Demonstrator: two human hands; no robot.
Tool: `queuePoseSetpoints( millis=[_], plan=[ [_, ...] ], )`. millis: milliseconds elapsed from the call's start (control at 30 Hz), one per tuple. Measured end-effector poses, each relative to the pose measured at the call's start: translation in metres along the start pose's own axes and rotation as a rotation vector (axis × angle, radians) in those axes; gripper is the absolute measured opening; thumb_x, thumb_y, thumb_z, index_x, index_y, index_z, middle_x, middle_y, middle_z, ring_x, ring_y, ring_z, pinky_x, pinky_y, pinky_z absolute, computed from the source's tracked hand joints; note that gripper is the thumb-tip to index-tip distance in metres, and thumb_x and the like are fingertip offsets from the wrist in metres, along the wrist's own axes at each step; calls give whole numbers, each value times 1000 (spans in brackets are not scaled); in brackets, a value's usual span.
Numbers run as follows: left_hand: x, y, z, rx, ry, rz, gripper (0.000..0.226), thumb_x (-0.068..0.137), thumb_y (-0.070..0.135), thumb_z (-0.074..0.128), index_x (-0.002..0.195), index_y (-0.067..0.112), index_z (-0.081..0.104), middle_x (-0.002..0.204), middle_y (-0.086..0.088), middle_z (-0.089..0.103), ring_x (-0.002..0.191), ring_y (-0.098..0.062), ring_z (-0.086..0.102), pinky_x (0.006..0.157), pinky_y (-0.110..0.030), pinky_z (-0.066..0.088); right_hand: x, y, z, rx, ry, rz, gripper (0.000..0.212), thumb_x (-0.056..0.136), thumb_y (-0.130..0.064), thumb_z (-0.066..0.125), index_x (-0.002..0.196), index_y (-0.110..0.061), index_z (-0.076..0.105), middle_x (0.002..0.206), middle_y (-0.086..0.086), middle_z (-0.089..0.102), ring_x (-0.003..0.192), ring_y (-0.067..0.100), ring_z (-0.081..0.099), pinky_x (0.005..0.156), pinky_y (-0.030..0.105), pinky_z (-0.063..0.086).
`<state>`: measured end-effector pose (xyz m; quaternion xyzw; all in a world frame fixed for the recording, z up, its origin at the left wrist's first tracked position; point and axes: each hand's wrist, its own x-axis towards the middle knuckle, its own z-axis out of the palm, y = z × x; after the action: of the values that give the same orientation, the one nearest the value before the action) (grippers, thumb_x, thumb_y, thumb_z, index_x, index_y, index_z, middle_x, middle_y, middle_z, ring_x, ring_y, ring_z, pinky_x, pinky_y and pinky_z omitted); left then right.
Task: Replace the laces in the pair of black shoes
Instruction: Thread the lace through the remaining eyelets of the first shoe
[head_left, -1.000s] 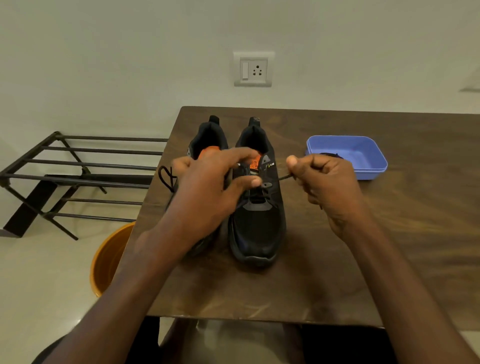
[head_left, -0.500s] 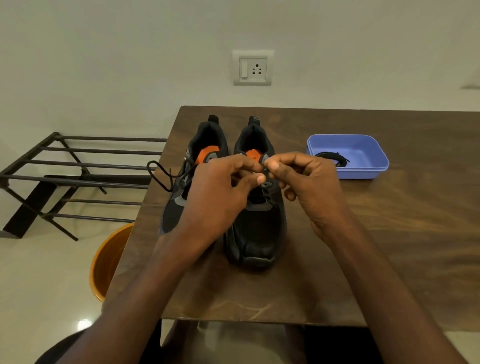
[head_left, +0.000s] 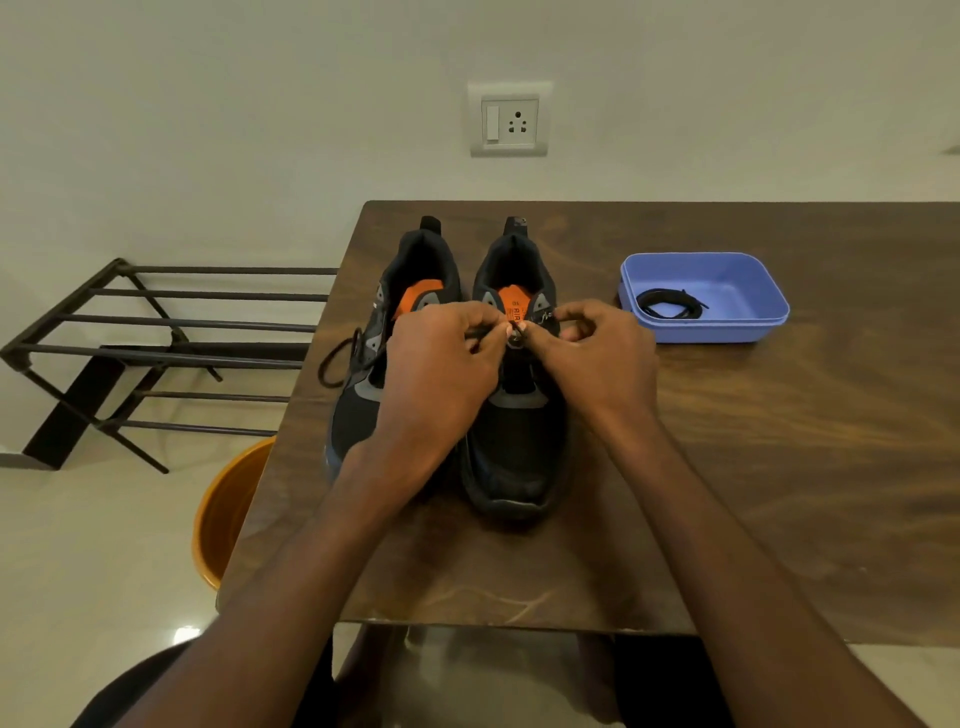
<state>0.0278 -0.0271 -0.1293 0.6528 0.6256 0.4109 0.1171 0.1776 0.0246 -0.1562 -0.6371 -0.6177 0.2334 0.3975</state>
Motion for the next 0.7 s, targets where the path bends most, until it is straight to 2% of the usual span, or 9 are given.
queuePoseSetpoints(
  millis=[100, 200, 233, 400, 533, 567, 633, 700],
  plan=[
    [4, -2, 2, 17, 25, 42, 18, 98, 22, 70, 114, 23, 78, 98, 8, 79, 87, -1, 71, 81, -14, 57, 4, 3, -8, 92, -44, 74, 29, 78, -52, 81, 92, -26, 78, 69, -11, 72, 72, 4, 70, 73, 38, 62],
    [6, -5, 6, 47, -3, 67, 25, 100, 23, 66, 123, 27, 75, 99, 8, 79, 84, -7, 74, 76, -34, 64, 3, 3, -11, 196, -79, 122, 38, 66, -62, 76, 83, -29, 78, 71, -13, 74, 73, 6, 73, 70, 42, 64],
    [5, -5, 6, 68, -22, 78, 25, 101, 23, 66, 124, 27, 74, 99, 8, 79, 84, -8, 74, 74, -36, 64, 3, 4, -10, 219, -90, 134, 40, 63, -64, 75, 81, -29, 77, 72, -13, 74, 74, 7, 74, 69, 42, 65],
    [2, -6, 8, 181, -72, 99, 23, 99, 26, 69, 120, 27, 75, 103, 7, 79, 93, -9, 73, 82, -38, 63, 1, 2, -10, 262, -106, 169, 21, 76, -43, 86, 79, -25, 76, 69, -9, 74, 67, 9, 74, 67, 40, 66],
    [2, -7, 8, 321, -74, 80, 45, 101, 34, 65, 144, 30, 54, 101, 0, 75, 89, -19, 71, 77, -45, 62, -1, -1, -10, 282, -111, 190, 23, 78, -42, 87, 80, -22, 76, 69, -8, 74, 67, 9, 74, 67, 38, 66],
    [2, -7, 7, 339, -58, 81, 41, 102, 35, 63, 142, 29, 54, 102, 1, 74, 90, -20, 71, 76, -46, 61, -1, 0, -10, 282, -110, 193, 23, 78, -42, 87, 80, -22, 76, 70, -8, 75, 66, 9, 74, 68, 39, 66],
    [2, -7, 5, 319, -5, 118, 20, 104, 32, 57, 123, 26, 63, 97, 6, 72, 86, -19, 68, 72, -46, 59, -1, 1, -10, 280, -106, 197, 23, 79, -43, 86, 79, -22, 76, 70, -7, 75, 66, 8, 74, 68, 39, 66],
    [1, -7, 1, 281, 43, 138, 11, 104, 26, 57, 109, 23, 66, 92, 7, 68, 82, -15, 65, 68, -45, 57, -1, 1, -11, 276, -105, 197, 23, 79, -43, 86, 78, -22, 76, 70, -7, 75, 66, 8, 74, 69, 40, 66]
  ],
)
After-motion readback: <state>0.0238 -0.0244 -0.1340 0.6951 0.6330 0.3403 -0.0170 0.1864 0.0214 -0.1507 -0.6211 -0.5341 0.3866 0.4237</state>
